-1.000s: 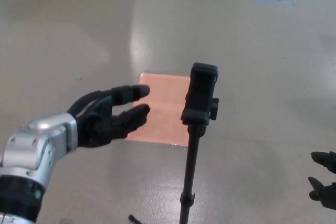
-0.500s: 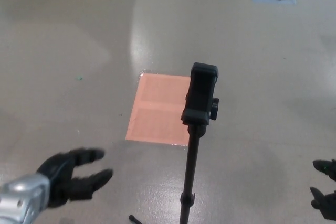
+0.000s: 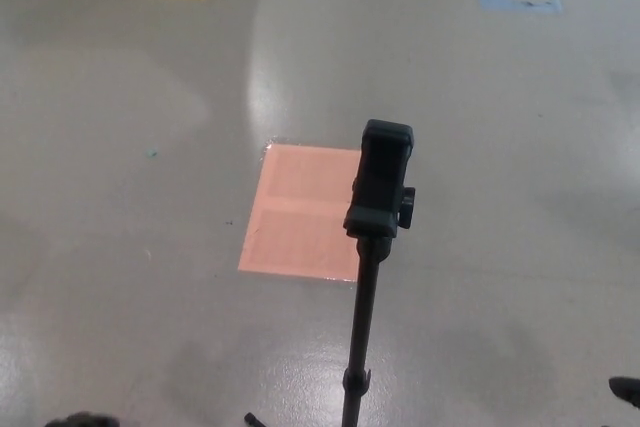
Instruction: The robot uses its left hand to grab the top of a phone stand kept on the floor and rotates it anti-clockwise
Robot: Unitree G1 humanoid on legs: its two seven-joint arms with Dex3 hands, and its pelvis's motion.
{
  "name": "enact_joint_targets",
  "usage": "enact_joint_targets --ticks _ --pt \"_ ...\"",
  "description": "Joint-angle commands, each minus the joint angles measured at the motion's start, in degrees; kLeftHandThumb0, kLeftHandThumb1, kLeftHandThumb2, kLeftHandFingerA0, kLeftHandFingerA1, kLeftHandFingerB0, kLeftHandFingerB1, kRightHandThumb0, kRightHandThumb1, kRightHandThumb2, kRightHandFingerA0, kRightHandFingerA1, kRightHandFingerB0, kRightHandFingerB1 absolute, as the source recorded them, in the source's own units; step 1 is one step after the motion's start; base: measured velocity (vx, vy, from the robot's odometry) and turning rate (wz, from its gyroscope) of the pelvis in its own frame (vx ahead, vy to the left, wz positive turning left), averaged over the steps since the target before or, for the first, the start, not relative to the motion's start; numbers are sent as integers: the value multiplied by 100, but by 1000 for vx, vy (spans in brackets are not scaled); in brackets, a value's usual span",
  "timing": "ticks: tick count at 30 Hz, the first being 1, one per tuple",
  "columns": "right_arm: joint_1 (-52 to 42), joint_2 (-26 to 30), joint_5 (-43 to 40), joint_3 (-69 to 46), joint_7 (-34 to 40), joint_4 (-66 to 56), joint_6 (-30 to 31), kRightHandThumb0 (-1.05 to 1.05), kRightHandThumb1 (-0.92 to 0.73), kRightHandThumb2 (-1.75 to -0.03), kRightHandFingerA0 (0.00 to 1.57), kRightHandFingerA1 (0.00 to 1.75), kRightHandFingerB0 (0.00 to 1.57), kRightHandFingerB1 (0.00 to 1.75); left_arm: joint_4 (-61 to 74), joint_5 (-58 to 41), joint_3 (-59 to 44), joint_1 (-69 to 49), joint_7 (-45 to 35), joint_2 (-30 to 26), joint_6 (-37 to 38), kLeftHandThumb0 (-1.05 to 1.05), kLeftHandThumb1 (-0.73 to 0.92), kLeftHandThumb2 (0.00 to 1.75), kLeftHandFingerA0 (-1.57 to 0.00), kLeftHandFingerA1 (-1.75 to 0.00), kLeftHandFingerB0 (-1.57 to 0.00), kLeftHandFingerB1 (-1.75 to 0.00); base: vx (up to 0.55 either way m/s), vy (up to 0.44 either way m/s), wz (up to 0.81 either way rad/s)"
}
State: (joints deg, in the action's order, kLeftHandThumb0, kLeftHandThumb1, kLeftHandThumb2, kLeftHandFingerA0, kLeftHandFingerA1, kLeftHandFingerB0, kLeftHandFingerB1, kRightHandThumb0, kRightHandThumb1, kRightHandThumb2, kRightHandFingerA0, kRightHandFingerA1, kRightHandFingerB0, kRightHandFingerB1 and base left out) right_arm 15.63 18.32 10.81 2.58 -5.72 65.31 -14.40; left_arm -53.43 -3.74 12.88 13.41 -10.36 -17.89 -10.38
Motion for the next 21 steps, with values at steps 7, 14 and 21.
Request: enact_joint_targets --ticks 7,14,21 --pt "-556 90 51 151 -245 321 218 -47 -82 -66 54 40 11 22 -1748 985 380 -523 978 -656 1975 -79 84 66 -71 -45 -21 -28 0 0 0" --pt "-607 94 67 224 -379 433 324 -54 -72 -86 45 50 7 28 -1859 961 285 -645 941 -560 2271 -76 83 66 -49 -36 -21 -28 0 0 0" --pt "-845 70 126 398 -451 468 398 -54 -72 -86 44 50 8 29 -1906 1033 258 -975 964 -500 2611 -77 80 65 -46 -36 -21 -28 0 0 0"
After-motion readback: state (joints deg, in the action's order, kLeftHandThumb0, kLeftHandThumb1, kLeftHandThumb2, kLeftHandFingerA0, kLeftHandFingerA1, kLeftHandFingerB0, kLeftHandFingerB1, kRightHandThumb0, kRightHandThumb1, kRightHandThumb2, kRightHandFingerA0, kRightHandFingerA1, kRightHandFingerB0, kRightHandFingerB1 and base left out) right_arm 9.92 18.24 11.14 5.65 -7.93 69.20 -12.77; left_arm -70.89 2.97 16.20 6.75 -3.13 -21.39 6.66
